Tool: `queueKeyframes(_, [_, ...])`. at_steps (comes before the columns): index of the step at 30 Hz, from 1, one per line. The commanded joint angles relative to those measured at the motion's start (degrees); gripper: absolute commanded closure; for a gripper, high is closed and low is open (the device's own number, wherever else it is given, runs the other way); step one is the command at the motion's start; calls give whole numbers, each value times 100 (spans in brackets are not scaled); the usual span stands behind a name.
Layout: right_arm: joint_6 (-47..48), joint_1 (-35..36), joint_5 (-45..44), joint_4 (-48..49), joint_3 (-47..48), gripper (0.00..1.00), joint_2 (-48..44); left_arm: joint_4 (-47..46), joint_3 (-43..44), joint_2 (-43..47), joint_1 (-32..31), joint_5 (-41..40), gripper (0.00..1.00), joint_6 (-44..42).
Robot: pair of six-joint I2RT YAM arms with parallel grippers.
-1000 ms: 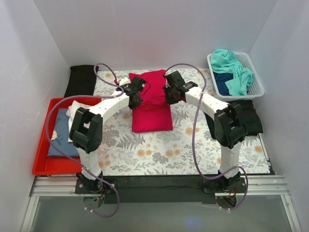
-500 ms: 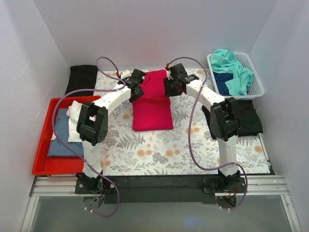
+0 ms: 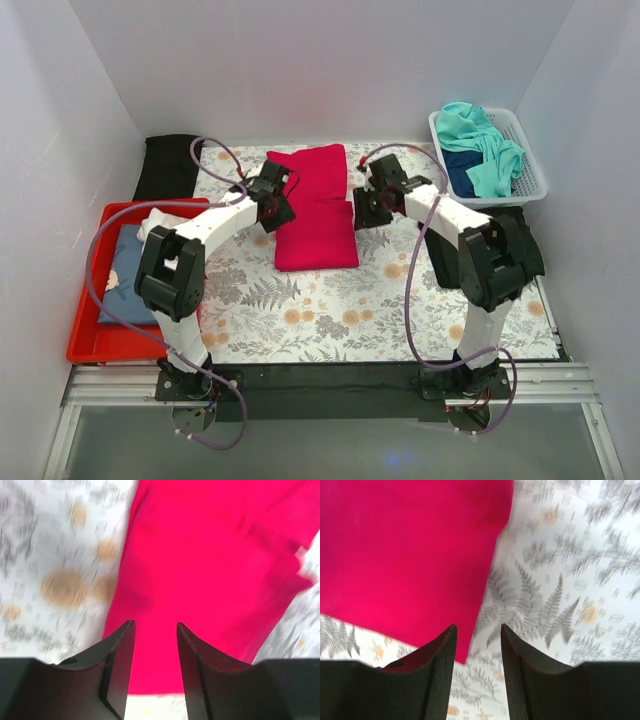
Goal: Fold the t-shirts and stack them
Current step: Fold the folded rectangular tshirt in 1/3 of the way
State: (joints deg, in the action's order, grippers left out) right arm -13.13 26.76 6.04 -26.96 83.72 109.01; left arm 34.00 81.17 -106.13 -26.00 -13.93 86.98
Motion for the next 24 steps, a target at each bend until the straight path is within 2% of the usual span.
queueKeyframes(1, [3,31,494,270,-777,52,-818,-209,-696,917,16,672,61,-67])
queueKeyframes(5, [-119,39,889,612,-1428,47,-1303,-595,-1655,1873,7,962,58,21])
queueKeyframes(9, [-225,31,1302,938,-1833,47,-1479,-1043,-2612,2376,25,1244,57,73])
queueKeyframes(16, [-226,39,1496,1263,-2202,47,-1356,-1439,-3440,2378,33,1533,59,223])
queueKeyframes(24, [12,31,1400,1580,-2211,45,-1128,-2159,-3775,2079,77,1069,59,126])
